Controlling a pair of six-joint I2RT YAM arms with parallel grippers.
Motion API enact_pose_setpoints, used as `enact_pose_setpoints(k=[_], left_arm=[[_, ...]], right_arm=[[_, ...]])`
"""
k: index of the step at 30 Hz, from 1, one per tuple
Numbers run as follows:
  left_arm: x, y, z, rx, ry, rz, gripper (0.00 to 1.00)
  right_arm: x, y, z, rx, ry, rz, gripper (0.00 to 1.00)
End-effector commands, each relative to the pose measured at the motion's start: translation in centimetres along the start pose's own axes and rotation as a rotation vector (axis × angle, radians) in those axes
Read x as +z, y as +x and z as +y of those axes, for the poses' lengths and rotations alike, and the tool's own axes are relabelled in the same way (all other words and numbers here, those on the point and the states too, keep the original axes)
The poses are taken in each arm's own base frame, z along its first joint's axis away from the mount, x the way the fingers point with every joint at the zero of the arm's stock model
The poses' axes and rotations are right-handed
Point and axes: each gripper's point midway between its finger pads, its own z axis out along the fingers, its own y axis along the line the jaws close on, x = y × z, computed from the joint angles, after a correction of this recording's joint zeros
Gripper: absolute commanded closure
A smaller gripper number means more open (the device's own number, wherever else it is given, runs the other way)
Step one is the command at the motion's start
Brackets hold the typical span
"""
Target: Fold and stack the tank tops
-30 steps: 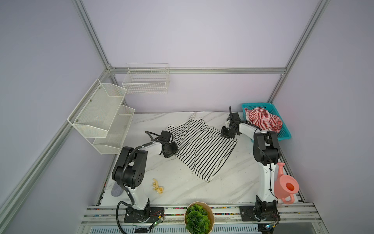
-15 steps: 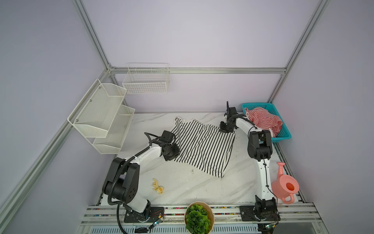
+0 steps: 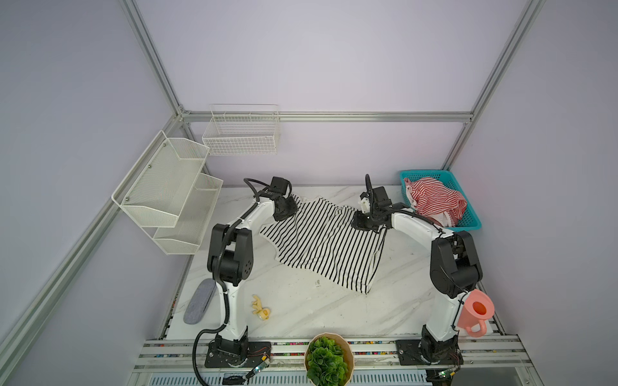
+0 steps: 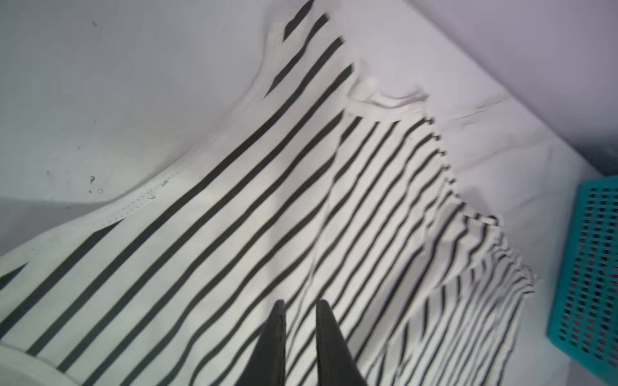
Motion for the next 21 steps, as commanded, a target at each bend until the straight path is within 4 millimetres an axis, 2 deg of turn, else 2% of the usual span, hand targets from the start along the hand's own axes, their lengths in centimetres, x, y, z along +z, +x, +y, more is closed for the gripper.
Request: enact_pose_setpoints(k=[1,6,9,12,16,21], left_arm=[[-0.7,-1.2,-0.2,0.044,-0.011,0.005,0.83],[1.3,0.4,2.2,0.026,-0.064,0.054,0.84],[2.5,2.0,3.8,0.006,-0.086,0.098,0.85],[3.2,4.0,5.9,-0.025,-0.122,0.148,0.87],[2.8,6.3,9.4,-0.081,-0.202,0.167,0.89],[1.3,8.5,12.0,-0.154,-0.244,0.153,0.89]], right_arm=[[0.6,1.6,-1.7,0.083,0.009,0.005,0.89],[1.5,4.1,-3.0,0.092,0.036,0.071,0.89],[2.4,5.2,-3.8,0.095,0.056,0.109,0.89],[3.0,5.8,-5.4,0.122,0.114,0.132,0.89],[3.3,6.1,-7.6,0.161,0.161,0.158,0.89],[2.8,4.6,-10.3,0.187,0.205,0.144,0.89]])
